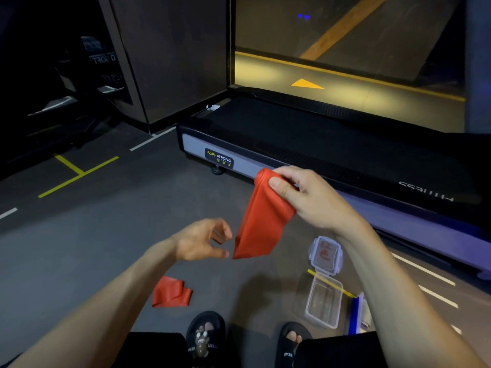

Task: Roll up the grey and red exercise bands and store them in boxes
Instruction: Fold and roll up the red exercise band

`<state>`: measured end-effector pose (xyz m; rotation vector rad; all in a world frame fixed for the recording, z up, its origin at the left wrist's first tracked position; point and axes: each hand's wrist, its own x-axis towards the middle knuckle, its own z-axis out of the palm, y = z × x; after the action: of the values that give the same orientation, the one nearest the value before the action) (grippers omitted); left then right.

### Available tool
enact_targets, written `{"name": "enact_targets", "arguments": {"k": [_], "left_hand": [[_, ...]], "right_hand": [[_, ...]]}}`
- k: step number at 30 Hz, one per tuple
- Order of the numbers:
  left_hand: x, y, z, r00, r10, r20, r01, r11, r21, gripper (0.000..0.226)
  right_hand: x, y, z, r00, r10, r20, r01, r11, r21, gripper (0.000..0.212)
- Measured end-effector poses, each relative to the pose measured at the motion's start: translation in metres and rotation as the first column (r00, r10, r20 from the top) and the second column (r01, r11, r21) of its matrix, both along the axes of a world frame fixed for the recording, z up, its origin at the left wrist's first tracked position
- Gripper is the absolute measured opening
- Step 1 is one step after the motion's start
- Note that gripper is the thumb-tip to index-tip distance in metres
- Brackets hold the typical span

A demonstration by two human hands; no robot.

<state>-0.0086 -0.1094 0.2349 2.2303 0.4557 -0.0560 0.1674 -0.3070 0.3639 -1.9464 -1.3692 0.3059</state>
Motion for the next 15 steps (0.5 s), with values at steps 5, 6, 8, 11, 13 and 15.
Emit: {"name": "enact_targets", "arguments": {"k": [5, 6, 8, 11, 13, 15], "left_hand": [[0.004, -0.019, -0.015, 0.999, -0.024, 0.033, 0.029, 0.991, -0.130, 0.033], [0.006, -0.024, -0.018, 0.999, -0.006, 0.047, 0.012, 0.991, -0.130, 0.033], [0.009, -0.029, -0.022, 0.994, 0.066, 0.089, -0.056, 0.993, -0.106, 0.036], [0.009, -0.031, -0.033, 0.985, 0.119, 0.126, -0.103, 0.986, -0.128, 0.034], [0.010, -0.033, -0.042, 0.980, 0.112, 0.164, -0.085, 0.982, -0.166, 0.023], [0.012, -0.034, -0.048, 0.974, 0.121, 0.191, -0.086, 0.979, -0.185, 0.009]], "right_hand": [[-0.002, 0.005, 0.005, 1.000, -0.002, -0.003, 0.002, 1.000, 0.019, 0.024], [-0.003, 0.006, 0.006, 1.000, -0.003, -0.010, 0.003, 1.000, 0.020, 0.024], [-0.005, 0.006, 0.009, 0.999, -0.005, -0.035, 0.006, 1.000, 0.029, 0.024], [-0.005, 0.004, 0.013, 0.996, -0.006, -0.088, 0.011, 0.998, 0.057, 0.023], [-0.005, 0.003, 0.015, 0.993, 0.006, -0.118, 0.003, 0.997, 0.076, 0.023], [-0.006, 0.003, 0.016, 0.990, 0.018, -0.140, -0.005, 0.996, 0.092, 0.026]]}}
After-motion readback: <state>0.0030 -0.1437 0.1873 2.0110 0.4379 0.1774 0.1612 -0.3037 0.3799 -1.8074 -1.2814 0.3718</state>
